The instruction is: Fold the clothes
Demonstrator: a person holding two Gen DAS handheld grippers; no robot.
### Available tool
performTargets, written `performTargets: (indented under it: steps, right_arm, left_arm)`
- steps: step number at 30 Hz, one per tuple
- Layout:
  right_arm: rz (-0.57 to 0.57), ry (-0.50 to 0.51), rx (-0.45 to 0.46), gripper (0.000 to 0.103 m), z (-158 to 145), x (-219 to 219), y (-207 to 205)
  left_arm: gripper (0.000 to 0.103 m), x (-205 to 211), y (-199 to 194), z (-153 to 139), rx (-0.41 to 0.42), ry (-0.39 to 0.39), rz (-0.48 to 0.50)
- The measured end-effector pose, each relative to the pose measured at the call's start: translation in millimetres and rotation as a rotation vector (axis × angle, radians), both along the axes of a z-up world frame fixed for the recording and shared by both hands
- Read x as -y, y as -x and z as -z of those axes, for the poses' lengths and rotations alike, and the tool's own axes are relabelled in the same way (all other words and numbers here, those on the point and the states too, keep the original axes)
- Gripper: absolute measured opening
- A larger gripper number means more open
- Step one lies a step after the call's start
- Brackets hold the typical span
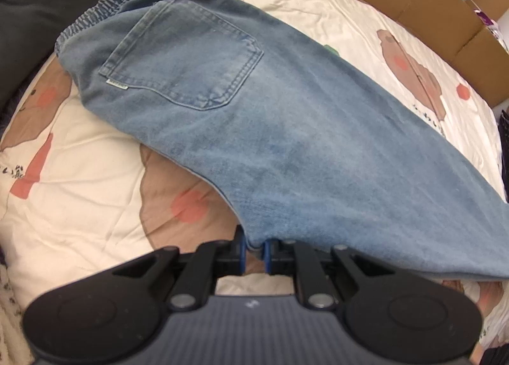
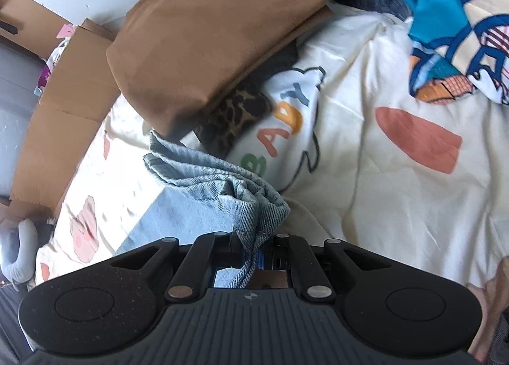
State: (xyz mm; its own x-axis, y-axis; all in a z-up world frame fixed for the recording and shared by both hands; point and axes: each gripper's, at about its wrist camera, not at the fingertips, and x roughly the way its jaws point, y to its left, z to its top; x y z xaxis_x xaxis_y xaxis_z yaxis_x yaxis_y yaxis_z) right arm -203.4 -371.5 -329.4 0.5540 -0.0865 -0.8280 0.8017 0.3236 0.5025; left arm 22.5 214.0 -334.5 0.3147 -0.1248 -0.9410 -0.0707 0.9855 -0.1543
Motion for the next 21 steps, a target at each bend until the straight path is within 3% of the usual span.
performTargets:
  steps: [5,17,21]
  right_arm:
    - [0.051,-0.071,-0.029,0.006,8,-6,20]
    - [0.040,-0.089,-0.115,0.008,44,-5,32]
    - [0.049,-0.103,-0.150,0.021,51,-4,33]
  left_arm:
    - [0.011,0,-3,-1,-0.011,-0.004,0.001]
    - [0.011,12,0,20,-0.058,-0.058,0.071]
    - [0.012,15,-3,27,-0.086,-0.077,0.080]
